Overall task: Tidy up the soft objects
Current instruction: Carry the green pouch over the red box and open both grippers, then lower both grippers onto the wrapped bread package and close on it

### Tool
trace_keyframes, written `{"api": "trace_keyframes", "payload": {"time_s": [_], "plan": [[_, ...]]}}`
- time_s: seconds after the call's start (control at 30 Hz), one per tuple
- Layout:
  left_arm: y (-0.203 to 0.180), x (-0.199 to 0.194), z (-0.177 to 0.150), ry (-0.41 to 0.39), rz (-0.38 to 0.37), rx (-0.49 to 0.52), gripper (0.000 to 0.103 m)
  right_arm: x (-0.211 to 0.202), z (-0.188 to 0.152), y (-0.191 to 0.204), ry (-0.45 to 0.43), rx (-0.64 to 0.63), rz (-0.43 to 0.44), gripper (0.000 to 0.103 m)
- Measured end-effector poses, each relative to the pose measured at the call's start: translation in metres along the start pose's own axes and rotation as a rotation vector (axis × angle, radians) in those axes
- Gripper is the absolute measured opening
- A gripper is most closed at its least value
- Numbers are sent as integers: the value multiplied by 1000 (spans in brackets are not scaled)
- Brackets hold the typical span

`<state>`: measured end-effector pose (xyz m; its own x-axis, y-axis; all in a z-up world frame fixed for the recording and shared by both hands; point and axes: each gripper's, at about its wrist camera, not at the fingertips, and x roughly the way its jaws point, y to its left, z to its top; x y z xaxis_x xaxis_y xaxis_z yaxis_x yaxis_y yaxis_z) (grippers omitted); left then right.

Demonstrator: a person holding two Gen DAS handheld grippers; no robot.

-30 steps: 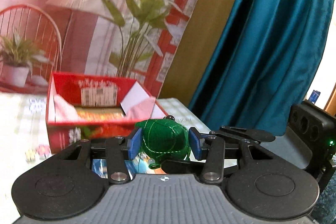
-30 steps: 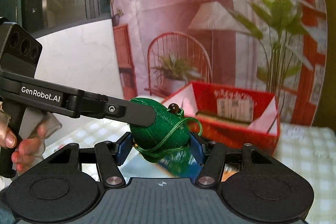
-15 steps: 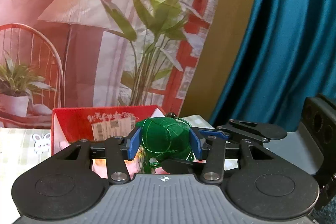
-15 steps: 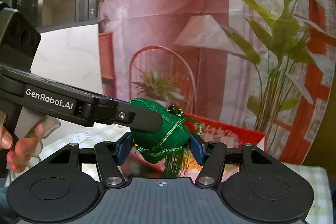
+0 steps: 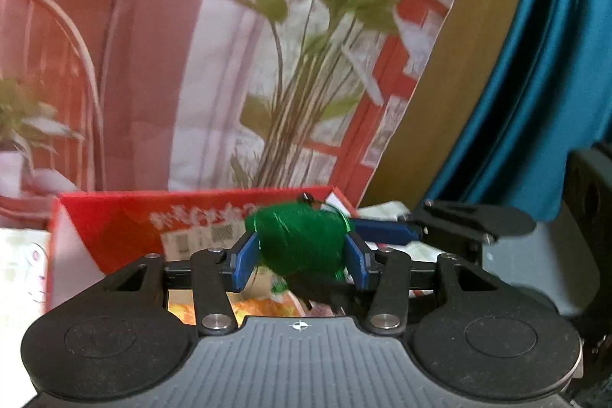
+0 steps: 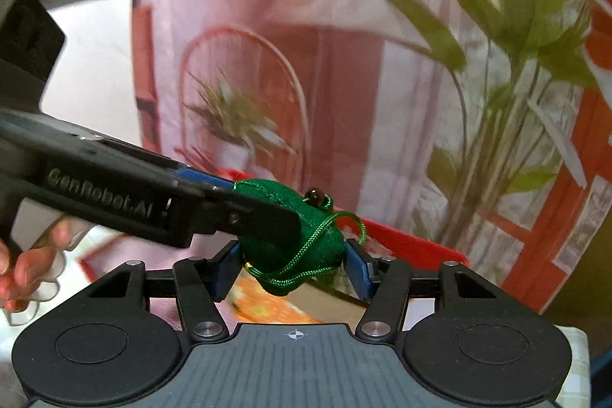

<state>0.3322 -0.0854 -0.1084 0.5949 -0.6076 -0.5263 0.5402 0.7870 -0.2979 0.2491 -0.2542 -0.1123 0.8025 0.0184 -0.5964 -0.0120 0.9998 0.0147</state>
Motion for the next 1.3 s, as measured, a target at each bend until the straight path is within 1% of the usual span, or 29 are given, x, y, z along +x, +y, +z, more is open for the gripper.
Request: {"api": "trace_keyframes", "payload": {"time_s": [0.07,0.17,0.27,0.33,0.37,0.4,0.47,0.6,0.7,0.77,0.83,0.97,1.07,1.13,1.3], "plan": [[4,12,-1,11,1,-19,51,14,-3,-13,41,39,-6,53],[14,25,-2,42,-1,-57,51,28,-10,-22,83,60,-12,53],[22,32,-1,56,50,-68,54,36,-12,-26,104,69,-32,54],[27,31,0,64,83,-81,60,38,-13,-29,111,74,-53,54],[28,29,0,67,105,-79,65,38,-14,-30,111,71,-63,54],[28,26,1,70,130,-69,69,36,-14,-30,106,67,-71,54],[27,19,5,68,169,-43,75,30,-15,-30,94,69,-80,54],[13,-11,7,35,218,18,89,8,-20,-26,64,96,-76,56],[-3,-33,3,7,231,67,90,-14,-26,-18,33,100,-65,56],[-14,-45,-4,-1,234,78,91,-29,-31,-10,17,98,-53,56],[-23,-54,-14,-2,231,67,91,-41,-36,-3,11,87,-44,56],[-37,-69,-36,19,243,35,91,-66,-49,16,6,43,-43,56],[-46,-84,-53,25,253,38,91,-86,-59,27,-9,33,-42,56],[-50,-94,-62,20,261,32,91,-97,-68,34,-14,43,-38,56],[-57,-111,-86,31,246,-4,90,-121,-93,45,-6,87,-16,56]]}}
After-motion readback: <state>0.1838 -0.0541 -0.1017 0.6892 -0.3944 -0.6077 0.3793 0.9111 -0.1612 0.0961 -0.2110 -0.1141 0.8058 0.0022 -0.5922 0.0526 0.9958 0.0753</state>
